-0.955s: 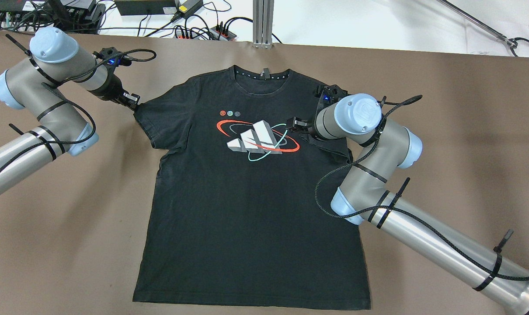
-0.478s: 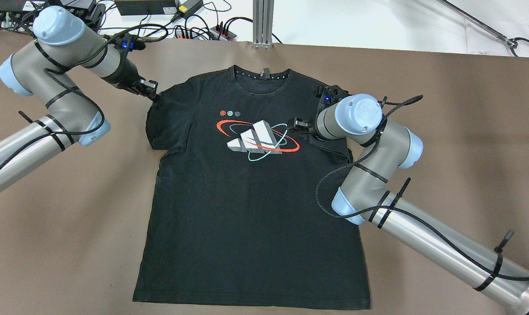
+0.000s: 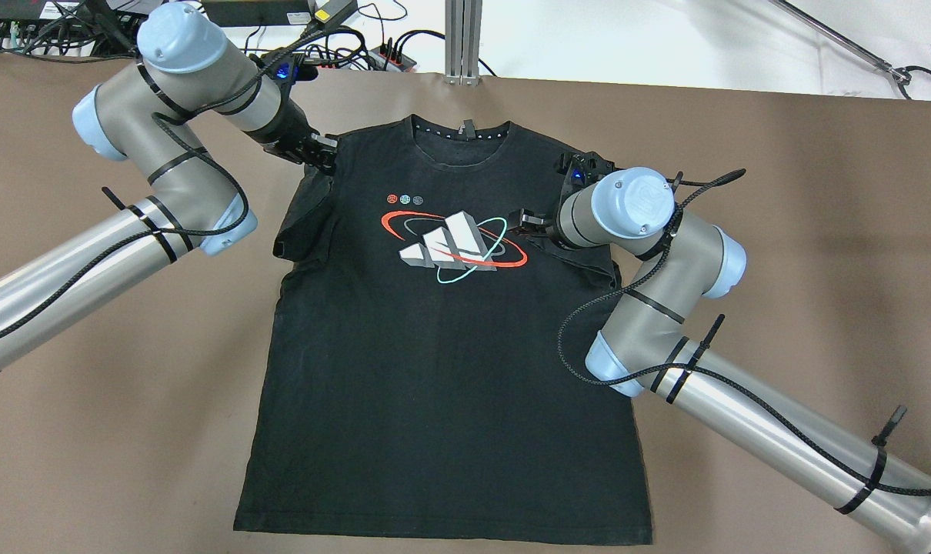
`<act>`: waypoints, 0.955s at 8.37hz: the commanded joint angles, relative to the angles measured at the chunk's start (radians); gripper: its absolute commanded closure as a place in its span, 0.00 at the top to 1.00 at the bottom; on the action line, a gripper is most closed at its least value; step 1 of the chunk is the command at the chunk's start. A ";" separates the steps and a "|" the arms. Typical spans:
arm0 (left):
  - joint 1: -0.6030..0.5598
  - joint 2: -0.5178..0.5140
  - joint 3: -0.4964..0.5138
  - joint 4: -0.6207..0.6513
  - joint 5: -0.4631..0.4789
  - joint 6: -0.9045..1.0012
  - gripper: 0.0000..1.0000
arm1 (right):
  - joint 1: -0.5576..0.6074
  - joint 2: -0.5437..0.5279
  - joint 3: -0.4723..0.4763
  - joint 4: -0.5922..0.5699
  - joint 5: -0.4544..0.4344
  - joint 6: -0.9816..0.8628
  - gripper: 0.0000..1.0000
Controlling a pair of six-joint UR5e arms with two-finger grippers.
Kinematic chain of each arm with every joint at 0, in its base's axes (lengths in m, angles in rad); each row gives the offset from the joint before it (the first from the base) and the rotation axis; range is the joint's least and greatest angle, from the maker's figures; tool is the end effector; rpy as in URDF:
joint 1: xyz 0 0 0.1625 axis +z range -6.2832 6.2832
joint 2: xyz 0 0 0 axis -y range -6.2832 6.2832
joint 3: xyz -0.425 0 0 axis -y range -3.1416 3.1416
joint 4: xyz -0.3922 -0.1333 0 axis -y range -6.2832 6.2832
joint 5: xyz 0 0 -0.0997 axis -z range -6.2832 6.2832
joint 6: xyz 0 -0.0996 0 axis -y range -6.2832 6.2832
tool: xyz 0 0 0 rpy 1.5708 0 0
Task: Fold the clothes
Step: 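Bring the left gripper to the other sleeve while the right gripper holds position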
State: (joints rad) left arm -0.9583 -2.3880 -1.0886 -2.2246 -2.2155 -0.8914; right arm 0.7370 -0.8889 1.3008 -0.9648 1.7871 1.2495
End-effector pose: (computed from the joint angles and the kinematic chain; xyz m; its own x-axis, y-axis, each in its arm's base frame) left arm 0.4008 -0.6981 0.2848 0.4754 0.1969 -0.8574 0.0857 0.9596 0.2679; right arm -0.4893 -0.5953 0.3017 0.5336 0.0677 0.8430 -0.3717 0.9141 0.1618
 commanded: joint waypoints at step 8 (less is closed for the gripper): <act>0.102 -0.054 0.052 -0.009 0.132 -0.099 0.08 | 0.001 -0.001 -0.002 0.000 -0.005 -0.002 0.94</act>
State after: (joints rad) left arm -0.8673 -2.4416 -1.0357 -2.2320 -2.0915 -0.9720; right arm 0.7377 -0.8897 1.2993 -0.9649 1.7843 1.2471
